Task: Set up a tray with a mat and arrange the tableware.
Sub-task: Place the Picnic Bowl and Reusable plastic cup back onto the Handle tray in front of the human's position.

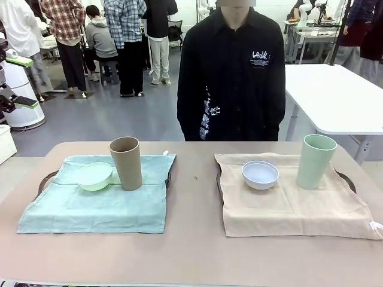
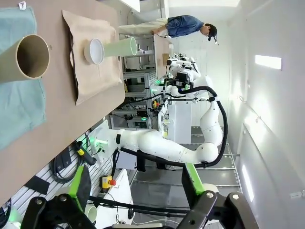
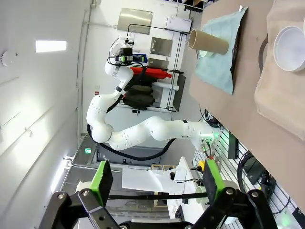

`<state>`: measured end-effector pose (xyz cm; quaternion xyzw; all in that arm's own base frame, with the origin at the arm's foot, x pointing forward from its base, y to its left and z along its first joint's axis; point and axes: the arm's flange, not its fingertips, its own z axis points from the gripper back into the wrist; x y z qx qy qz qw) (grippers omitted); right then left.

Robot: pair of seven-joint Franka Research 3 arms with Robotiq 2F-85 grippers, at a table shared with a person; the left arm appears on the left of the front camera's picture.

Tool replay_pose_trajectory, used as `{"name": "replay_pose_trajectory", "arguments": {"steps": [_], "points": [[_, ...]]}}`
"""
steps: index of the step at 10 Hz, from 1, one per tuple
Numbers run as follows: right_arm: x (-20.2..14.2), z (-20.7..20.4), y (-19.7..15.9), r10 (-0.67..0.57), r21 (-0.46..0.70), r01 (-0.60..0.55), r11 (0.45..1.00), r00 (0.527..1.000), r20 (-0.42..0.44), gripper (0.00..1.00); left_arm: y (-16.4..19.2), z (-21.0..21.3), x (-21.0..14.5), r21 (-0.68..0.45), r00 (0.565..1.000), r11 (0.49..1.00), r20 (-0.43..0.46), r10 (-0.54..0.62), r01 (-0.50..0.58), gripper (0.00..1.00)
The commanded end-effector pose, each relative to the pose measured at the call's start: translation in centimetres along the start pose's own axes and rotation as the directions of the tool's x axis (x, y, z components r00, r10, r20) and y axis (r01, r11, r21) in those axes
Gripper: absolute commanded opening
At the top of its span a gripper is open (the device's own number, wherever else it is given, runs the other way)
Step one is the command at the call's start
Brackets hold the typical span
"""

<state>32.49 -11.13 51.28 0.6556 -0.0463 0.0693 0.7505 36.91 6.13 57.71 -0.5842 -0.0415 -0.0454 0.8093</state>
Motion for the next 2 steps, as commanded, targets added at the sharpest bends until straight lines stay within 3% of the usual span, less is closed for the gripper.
{"name": "replay_pose_trajectory", "arguments": {"steps": [1, 2], "points": [[-0.13, 0.24, 0.08, 0.000, 0.002, 0.000, 1.000, 1.000, 0.001, 1.00, -0.06, 0.20, -0.31, 0.008, 1.000, 1.000, -0.004, -0.008, 0.008, 1.00], [-0.13, 0.24, 0.08, 0.000, 0.002, 0.000, 1.000, 1.000, 0.001, 1.00, -0.06, 0.20, -0.31, 0.008, 1.000, 1.000, -0.004, -0.008, 0.008, 1.00]]}}
